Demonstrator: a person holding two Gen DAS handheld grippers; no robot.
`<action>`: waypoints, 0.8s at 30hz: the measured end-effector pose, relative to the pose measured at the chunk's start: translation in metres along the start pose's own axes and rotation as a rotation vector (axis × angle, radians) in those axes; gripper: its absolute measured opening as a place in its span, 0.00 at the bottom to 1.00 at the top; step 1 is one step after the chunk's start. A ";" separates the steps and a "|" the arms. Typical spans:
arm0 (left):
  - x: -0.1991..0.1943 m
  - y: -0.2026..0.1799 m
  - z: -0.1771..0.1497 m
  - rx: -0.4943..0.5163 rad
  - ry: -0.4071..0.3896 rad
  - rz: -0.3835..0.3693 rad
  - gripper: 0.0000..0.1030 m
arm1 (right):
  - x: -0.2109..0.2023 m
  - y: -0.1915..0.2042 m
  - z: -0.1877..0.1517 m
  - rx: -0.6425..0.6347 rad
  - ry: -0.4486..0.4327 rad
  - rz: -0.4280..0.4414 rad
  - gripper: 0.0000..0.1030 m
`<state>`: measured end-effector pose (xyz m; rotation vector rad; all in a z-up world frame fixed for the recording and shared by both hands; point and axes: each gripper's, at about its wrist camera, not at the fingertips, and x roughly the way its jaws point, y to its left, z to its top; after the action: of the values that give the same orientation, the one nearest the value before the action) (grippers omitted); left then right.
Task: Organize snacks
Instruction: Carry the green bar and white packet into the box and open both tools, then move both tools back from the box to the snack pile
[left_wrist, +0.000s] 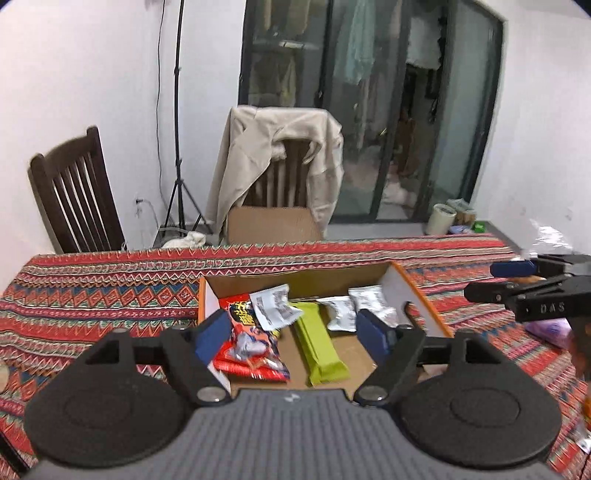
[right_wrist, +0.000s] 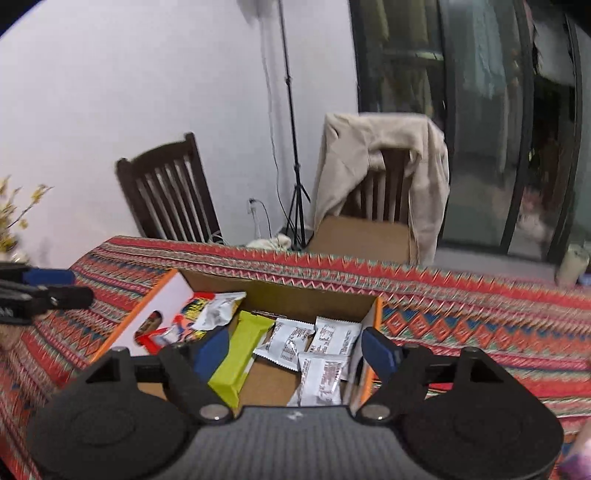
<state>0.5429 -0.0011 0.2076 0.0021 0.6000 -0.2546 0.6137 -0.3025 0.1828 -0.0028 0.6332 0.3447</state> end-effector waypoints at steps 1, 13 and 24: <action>-0.016 -0.002 -0.006 0.010 -0.019 -0.005 0.85 | -0.014 0.002 -0.002 -0.014 -0.014 0.000 0.78; -0.158 -0.048 -0.136 0.153 -0.216 0.018 1.00 | -0.176 0.018 -0.111 -0.076 -0.224 0.024 1.00; -0.178 -0.066 -0.256 -0.013 -0.171 -0.003 1.00 | -0.228 0.073 -0.259 -0.155 -0.284 -0.045 1.00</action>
<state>0.2429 -0.0038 0.1000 -0.0331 0.4319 -0.2509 0.2691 -0.3332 0.1130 -0.1149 0.3241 0.3424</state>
